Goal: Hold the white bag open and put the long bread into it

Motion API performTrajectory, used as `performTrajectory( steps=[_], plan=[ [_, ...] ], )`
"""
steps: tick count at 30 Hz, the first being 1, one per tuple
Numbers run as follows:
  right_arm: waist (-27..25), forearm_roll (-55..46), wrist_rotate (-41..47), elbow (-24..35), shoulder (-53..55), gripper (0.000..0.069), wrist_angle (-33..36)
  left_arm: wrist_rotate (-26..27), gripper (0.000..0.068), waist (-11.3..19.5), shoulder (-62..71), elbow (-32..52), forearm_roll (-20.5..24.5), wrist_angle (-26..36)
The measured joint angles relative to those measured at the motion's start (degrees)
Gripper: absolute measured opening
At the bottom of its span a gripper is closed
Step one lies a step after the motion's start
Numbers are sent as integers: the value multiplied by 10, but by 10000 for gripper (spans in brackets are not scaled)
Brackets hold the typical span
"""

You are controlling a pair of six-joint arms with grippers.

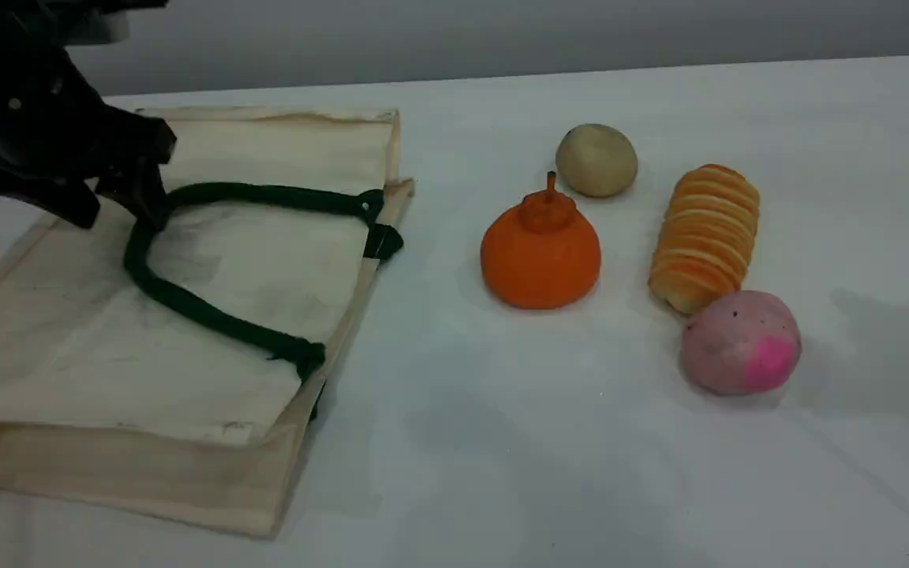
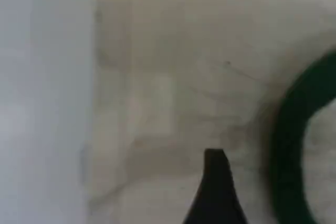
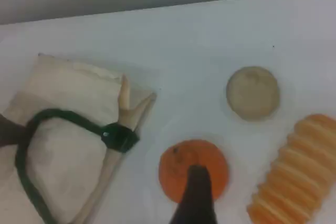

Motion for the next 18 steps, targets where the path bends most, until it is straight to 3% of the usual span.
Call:
performTrajectory(
  steps=[14, 18],
  plan=[
    [0, 0, -2, 0, 0, 566, 1, 0, 482, 0, 39, -3, -2, -18],
    [0, 0, -2, 0, 0, 566, 1, 0, 429, 0, 39, -3, -3, -21]
  ],
)
